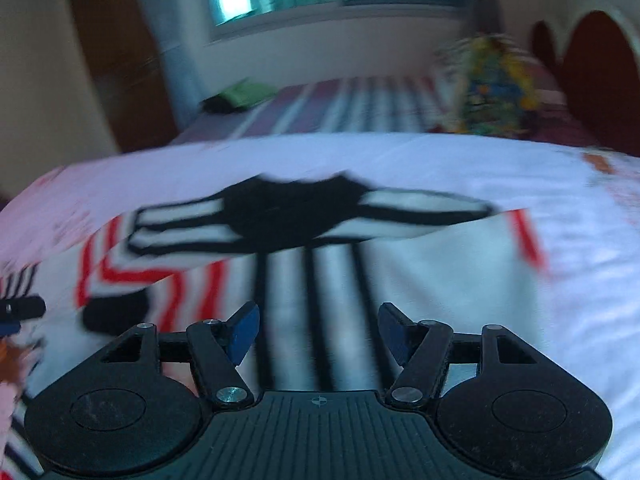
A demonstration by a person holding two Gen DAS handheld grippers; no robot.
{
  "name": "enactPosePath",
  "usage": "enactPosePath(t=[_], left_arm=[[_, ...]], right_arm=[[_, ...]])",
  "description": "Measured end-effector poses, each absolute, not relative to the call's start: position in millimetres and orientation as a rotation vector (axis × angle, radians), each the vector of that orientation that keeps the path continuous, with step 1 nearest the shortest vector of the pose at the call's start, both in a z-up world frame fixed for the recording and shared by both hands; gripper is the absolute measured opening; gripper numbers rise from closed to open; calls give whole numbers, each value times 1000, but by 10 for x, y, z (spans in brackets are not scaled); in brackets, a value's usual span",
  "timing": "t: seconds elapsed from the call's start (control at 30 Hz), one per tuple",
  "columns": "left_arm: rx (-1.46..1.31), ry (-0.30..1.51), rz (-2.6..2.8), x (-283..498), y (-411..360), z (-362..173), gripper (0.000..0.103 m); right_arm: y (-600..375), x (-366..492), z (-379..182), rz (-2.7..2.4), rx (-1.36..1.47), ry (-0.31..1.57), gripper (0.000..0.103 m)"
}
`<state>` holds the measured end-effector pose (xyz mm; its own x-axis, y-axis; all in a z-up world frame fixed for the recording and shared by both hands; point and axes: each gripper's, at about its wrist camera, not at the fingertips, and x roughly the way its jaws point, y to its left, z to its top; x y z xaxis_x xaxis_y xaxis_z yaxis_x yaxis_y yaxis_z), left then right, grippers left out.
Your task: Fold small clothes
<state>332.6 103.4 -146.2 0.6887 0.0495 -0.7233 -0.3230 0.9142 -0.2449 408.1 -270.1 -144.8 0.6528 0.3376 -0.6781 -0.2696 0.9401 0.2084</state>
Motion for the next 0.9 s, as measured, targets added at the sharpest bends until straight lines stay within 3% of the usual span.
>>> enactPosePath(t=[0.17,0.37,0.67,0.7,0.73,0.77,0.8,0.9], left_arm=[[-492,781,406,2882,1824,-1509,80],[-764,721,577,2541,2682,-1669,79],[-864,602,585,2834,3182,-1909,76],[-859,590,592,2863,3176,-1909,72],[-847,577,593,2887,3161,-1909,48],[-849,580,580,2918,3184,-1940,16],[-875,593,566,2932,3201,-1974,11],[-885,565,568,2922,3193,-1987,12]], right_arm=[[-2204,4039,-1434,425,73,779,65],[-1847,4066,-1438,474,58,786,65],[-1667,4178,-1554,439,28,807,66],[-1650,4191,-1565,433,22,806,66],[-1648,4194,-1565,428,19,803,65],[-1646,4197,-1558,417,24,791,65],[-1653,4200,-1546,411,31,778,65],[-1614,4236,-1587,388,-11,792,65]])
